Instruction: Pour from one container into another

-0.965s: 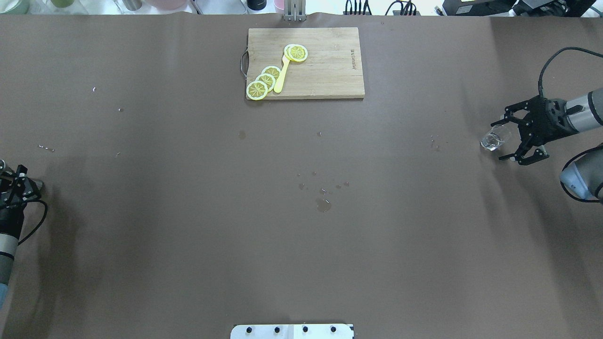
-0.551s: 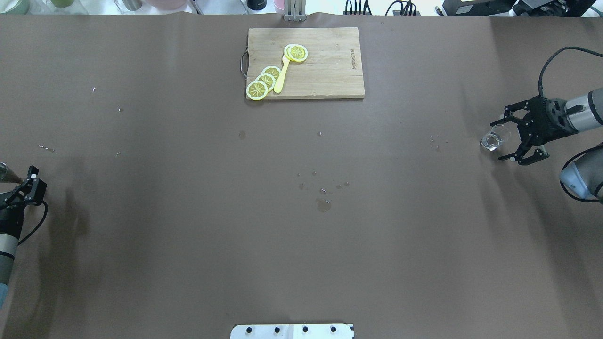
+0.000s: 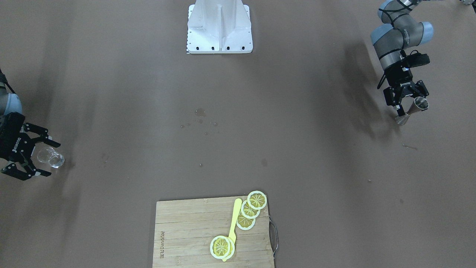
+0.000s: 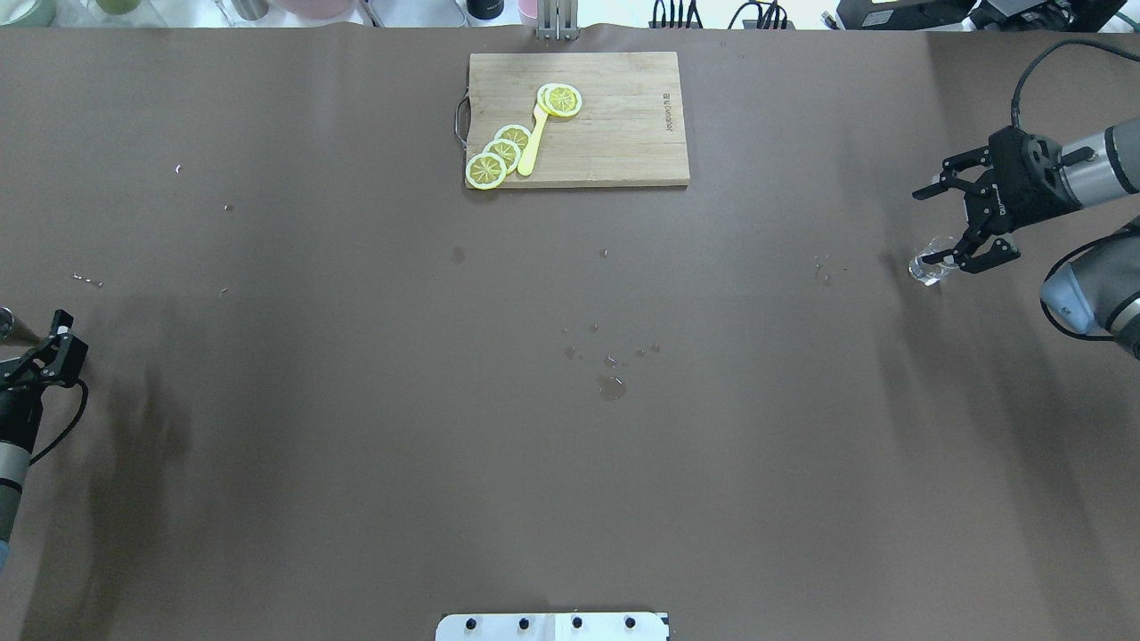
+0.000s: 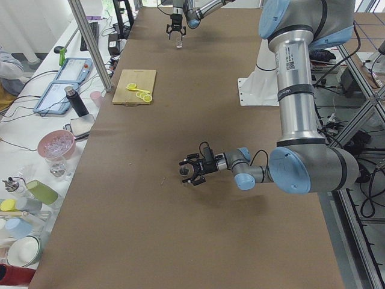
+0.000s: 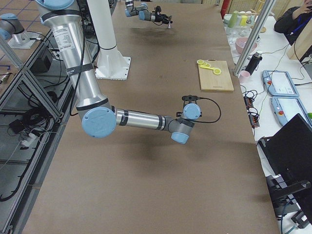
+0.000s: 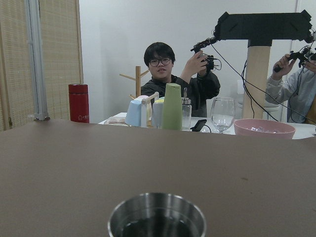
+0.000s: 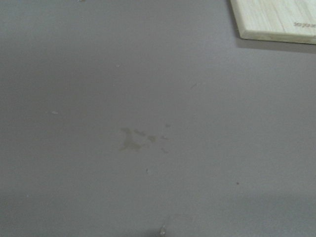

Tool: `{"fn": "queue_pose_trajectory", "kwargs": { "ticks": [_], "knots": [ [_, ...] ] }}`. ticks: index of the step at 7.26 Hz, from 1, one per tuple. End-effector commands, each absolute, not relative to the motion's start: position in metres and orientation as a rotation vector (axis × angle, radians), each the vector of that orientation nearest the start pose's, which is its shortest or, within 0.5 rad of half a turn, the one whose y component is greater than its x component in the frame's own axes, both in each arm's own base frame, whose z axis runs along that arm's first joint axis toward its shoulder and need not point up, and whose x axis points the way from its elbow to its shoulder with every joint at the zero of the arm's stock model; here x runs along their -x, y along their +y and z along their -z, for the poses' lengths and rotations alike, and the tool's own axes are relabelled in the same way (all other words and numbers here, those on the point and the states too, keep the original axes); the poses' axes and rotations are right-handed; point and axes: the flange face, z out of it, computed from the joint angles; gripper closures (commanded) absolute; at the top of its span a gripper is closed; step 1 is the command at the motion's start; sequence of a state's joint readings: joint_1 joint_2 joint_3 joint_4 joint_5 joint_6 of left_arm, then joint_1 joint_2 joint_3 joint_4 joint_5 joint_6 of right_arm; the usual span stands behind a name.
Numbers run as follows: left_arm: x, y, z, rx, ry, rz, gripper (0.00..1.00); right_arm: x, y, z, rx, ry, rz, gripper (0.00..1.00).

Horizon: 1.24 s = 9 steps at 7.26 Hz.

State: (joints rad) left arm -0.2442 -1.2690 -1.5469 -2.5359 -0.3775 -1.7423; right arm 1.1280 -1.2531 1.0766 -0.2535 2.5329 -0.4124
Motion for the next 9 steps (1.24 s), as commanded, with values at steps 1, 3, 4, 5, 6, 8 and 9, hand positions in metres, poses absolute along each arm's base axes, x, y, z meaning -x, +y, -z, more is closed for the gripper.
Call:
{"fn": "queue_pose_trajectory", "kwargs": {
  "ticks": [1, 3, 4, 5, 6, 8, 9],
  "knots": [
    [-0.265, -0.298, -0.658, -1.194, 0.530, 0.733, 0.01, 0.209, -0.612, -0.528, -1.096, -0.917, 1.084, 0.00],
    [-0.243, -0.290, -0.640, -1.224, 0.541, 0.737, 0.01, 0.196, -0.649, -0.513, -1.066, -0.789, 0.919, 0.00],
    [-0.229, -0.282, -0.630, -1.220, 0.552, 0.725, 0.01, 0.181, -0.667, -0.510, -1.019, -0.747, 0.863, 0.00],
    [-0.220, -0.279, -0.618, -1.213, 0.560, 0.721, 0.01, 0.158, -0.686, -0.502, -0.976, -0.708, 0.802, 0.00],
    [-0.217, -0.279, -0.616, -1.209, 0.530, 0.685, 0.01, 0.137, -0.702, -0.501, -0.874, -0.667, 0.730, 0.00],
    [-0.217, -0.290, -0.587, -1.145, 0.510, 0.621, 0.01, 0.119, -0.710, -0.513, -0.718, -0.598, 0.644, 0.00],
    [-0.221, -0.298, -0.553, -1.139, 0.504, 0.556, 0.01, 0.106, -0.707, -0.520, -0.630, -0.590, 0.604, 0.00]
  ]
}}
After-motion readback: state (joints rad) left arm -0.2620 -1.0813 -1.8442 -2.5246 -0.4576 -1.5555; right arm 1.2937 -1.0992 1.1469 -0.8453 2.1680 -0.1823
